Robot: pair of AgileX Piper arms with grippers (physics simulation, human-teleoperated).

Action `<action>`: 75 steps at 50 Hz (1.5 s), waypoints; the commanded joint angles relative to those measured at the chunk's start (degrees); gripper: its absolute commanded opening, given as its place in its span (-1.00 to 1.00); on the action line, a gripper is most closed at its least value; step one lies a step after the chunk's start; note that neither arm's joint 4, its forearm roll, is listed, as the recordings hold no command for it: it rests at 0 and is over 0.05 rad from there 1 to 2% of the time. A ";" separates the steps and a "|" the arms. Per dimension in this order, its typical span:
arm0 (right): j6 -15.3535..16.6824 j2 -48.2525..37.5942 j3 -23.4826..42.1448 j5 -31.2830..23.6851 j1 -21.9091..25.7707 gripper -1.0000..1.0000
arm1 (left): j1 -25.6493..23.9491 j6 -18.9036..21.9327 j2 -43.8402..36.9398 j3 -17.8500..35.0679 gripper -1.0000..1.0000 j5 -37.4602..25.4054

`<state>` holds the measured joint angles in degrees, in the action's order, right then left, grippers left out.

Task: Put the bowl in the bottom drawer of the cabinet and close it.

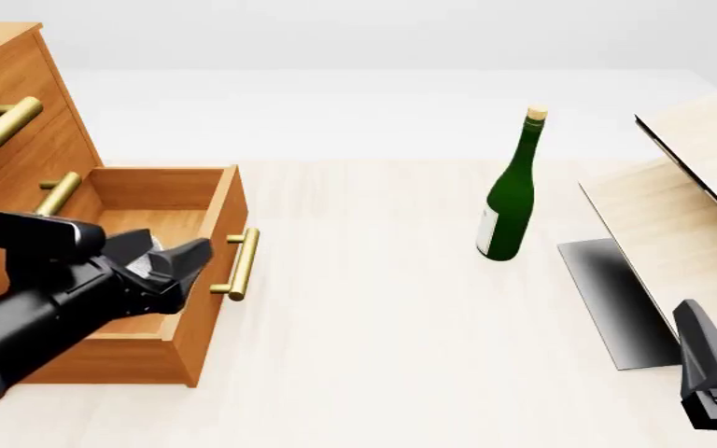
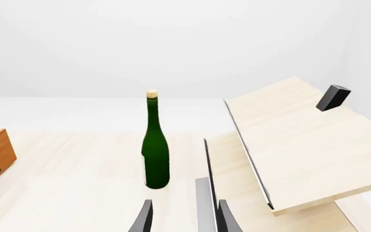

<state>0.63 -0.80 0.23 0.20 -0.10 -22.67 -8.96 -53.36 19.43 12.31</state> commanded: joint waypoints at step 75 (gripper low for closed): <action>0.00 0.00 0.00 0.00 -0.01 1.00 | -14.86 -19.95 -13.44 -1.90 1.00 11.63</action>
<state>0.63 -0.80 0.23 0.20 -0.10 -37.08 -27.07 -63.86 17.70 21.86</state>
